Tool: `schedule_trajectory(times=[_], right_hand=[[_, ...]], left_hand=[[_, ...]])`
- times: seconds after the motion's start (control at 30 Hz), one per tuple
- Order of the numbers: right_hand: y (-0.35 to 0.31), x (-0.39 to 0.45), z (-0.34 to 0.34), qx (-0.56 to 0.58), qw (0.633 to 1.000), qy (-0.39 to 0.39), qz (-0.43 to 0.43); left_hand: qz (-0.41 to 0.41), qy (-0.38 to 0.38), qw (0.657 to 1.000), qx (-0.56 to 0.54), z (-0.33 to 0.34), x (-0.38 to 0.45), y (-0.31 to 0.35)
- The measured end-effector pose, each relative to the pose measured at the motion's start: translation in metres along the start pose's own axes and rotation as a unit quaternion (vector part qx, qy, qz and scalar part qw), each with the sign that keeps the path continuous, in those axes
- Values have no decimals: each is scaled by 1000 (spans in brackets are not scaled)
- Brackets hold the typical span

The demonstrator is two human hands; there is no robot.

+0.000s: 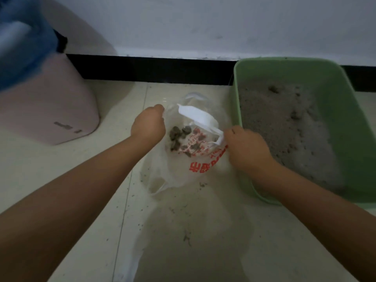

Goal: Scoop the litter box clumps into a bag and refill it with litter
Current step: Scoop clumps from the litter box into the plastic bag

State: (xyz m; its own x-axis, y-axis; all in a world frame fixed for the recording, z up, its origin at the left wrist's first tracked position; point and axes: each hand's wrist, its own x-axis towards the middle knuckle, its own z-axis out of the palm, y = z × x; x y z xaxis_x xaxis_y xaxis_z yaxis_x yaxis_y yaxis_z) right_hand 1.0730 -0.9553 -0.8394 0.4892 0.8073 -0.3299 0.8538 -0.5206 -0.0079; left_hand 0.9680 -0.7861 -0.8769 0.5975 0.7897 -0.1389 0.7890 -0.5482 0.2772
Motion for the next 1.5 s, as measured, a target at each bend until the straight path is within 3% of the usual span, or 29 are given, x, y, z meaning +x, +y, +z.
schedule_trajectory(times=[0.13,0.23,0.33,0.43,0.63,0.83,1.13,1.5], right_hand=[[42,-15,-11,185,981,45,50],[86,-33,-13,241,960,77,123],[131,-50,-5,213,951,53,219],[167,-64,4,190,939,10,286],[205,-65,27,214,915,-72,334],[212,-29,47,222,922,-67,310],[215,30,71,248,927,24,279],[208,-4,72,360,871,176,285]], left_hand=[[84,64,994,14,0,-5,8],[283,136,949,-19,10,-5,29],[437,100,893,-34,32,-5,68],[505,54,861,-15,50,-5,109],[507,47,860,-40,79,10,121],[512,56,855,-68,88,14,124],[535,91,836,-83,96,20,127],[532,96,840,-49,95,21,127]])
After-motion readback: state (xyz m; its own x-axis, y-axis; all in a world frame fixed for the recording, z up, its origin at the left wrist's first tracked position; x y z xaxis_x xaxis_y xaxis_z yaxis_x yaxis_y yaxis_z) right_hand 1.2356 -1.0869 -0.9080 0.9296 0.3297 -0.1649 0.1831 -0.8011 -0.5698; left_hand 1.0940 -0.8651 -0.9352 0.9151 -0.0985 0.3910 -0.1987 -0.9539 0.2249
